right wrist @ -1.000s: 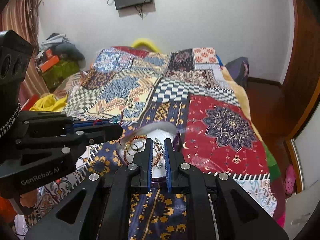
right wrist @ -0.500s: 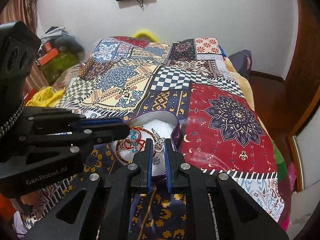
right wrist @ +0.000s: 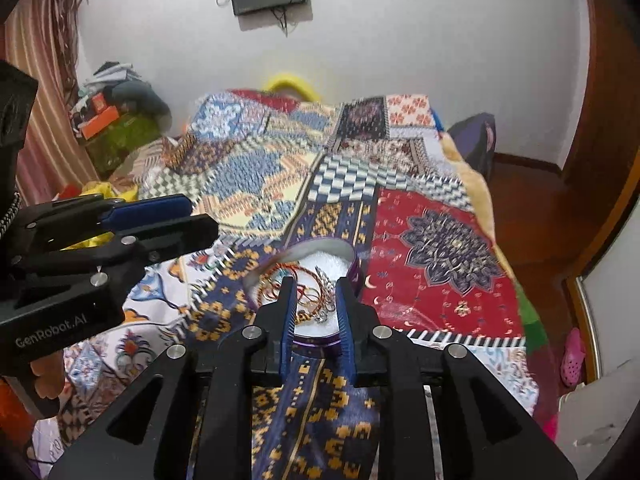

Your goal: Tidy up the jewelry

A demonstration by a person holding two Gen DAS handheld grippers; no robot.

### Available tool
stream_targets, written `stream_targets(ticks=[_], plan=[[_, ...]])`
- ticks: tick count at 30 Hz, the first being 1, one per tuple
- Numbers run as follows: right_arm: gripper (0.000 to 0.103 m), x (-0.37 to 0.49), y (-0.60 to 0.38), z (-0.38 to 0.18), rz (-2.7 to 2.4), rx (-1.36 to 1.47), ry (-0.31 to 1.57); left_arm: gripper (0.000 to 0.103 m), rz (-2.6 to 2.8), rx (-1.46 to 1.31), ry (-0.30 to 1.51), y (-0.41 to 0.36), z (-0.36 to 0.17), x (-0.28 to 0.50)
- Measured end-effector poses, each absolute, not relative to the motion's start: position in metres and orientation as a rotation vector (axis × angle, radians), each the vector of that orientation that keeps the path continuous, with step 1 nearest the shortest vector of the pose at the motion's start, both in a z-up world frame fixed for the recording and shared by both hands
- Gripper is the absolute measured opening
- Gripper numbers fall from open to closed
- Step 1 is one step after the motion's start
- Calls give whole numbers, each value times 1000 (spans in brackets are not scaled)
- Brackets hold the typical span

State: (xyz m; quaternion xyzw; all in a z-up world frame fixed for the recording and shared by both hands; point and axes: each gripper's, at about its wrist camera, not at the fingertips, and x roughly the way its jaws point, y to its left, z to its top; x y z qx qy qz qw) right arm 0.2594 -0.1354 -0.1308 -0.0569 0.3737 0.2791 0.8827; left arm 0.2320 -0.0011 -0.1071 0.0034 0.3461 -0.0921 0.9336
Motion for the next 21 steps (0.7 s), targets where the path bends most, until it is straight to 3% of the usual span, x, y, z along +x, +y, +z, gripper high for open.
stream_targets(ticks=[10, 17, 19, 21], plan=[[18, 193, -164, -38, 547, -43, 511, 33, -131, 24, 434, -4, -20, 152], [18, 119, -182, 24, 506, -2, 245, 53, -96, 14, 225, -7, 27, 78], [22, 103, -184, 31, 488, -2, 195, 61, -87, -1, 188, -4, 34, 62], [40, 87, -184, 36, 468, -1, 151, 68, -80, -16, 163, -3, 37, 49]])
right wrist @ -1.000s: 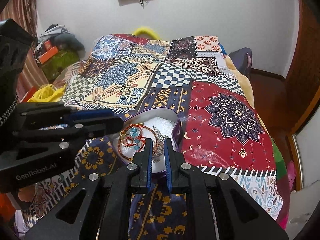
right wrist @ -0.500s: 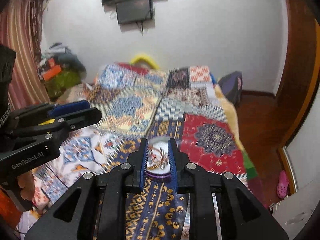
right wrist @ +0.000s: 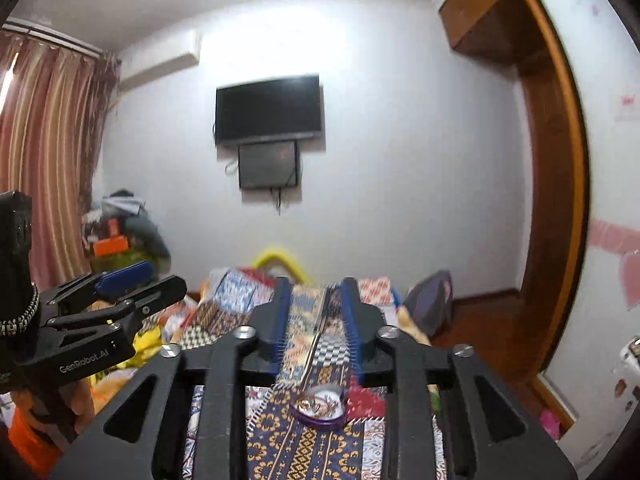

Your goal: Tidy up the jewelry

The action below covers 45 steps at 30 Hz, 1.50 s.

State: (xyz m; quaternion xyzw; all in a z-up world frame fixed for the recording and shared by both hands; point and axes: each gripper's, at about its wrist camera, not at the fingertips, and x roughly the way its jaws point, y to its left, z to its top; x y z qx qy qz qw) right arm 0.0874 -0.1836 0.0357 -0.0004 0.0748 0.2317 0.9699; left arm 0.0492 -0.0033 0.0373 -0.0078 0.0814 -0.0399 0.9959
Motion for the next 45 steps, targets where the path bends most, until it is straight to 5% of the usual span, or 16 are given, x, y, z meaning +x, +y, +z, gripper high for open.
stream_targets(ticks=[6, 45], plan=[[85, 73, -173, 29, 390, -18, 94, 98, -33, -39, 121, -1, 36, 25], [87, 58, -183, 19, 357, -22, 177, 99, -13, -45, 176, -2, 19, 14]])
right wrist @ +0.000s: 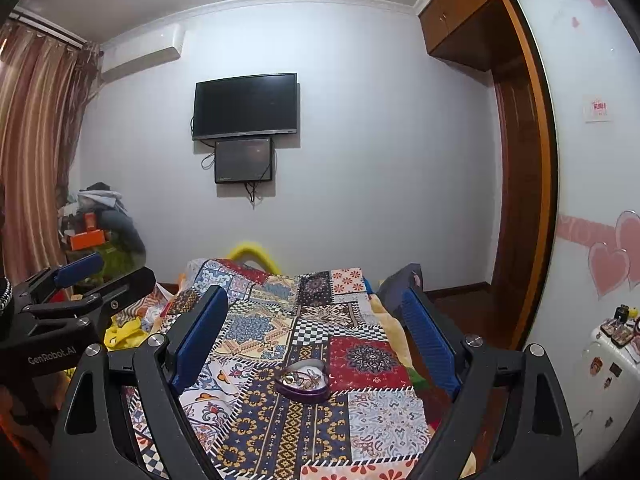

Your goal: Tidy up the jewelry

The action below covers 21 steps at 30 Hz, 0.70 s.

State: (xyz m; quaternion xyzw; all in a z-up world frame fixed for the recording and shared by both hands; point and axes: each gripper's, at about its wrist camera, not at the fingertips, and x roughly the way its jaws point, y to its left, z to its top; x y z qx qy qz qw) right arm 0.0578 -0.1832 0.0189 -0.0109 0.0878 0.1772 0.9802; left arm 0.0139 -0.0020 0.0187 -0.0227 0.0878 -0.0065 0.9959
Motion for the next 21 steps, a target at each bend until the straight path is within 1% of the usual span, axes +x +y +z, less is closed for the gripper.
stream_targets(ticks=[21], plan=[[87, 57, -183, 21, 358, -18, 189, 99, -24, -56, 197, -3, 14, 18]])
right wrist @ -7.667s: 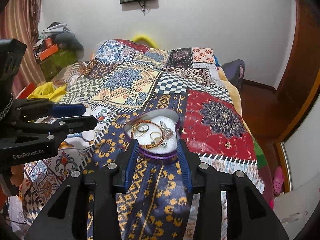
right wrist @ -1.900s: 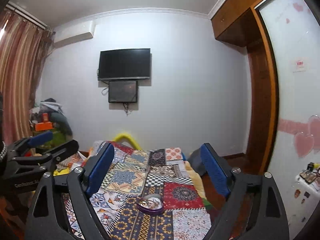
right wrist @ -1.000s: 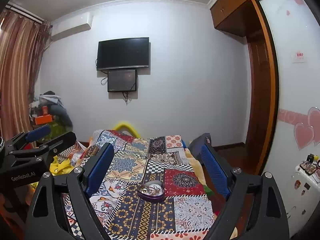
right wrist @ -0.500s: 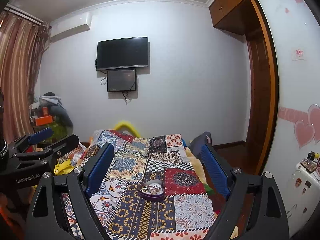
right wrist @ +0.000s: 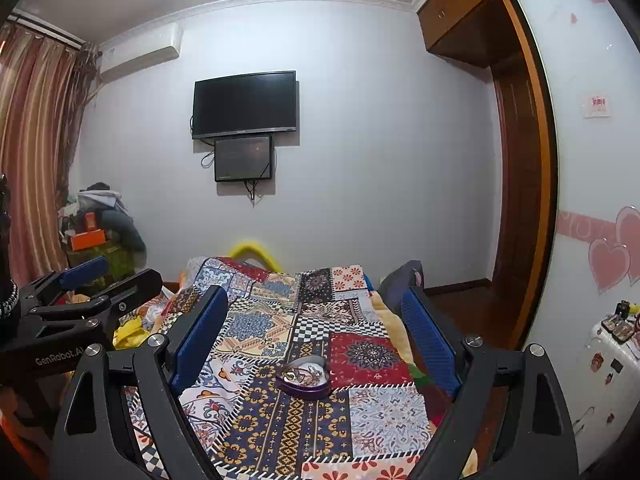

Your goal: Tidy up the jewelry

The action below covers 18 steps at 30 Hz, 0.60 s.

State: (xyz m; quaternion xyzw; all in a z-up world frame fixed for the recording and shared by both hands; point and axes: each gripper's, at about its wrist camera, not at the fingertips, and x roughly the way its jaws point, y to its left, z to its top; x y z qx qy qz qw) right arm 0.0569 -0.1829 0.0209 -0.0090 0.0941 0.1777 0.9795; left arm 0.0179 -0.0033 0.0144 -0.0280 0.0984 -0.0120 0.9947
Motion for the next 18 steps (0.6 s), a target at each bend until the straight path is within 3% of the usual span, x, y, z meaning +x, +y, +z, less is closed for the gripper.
stream_targets(ticks=[18], plan=[[87, 58, -183, 20, 357, -14, 194, 99, -46, -61, 209, -5, 12, 22]])
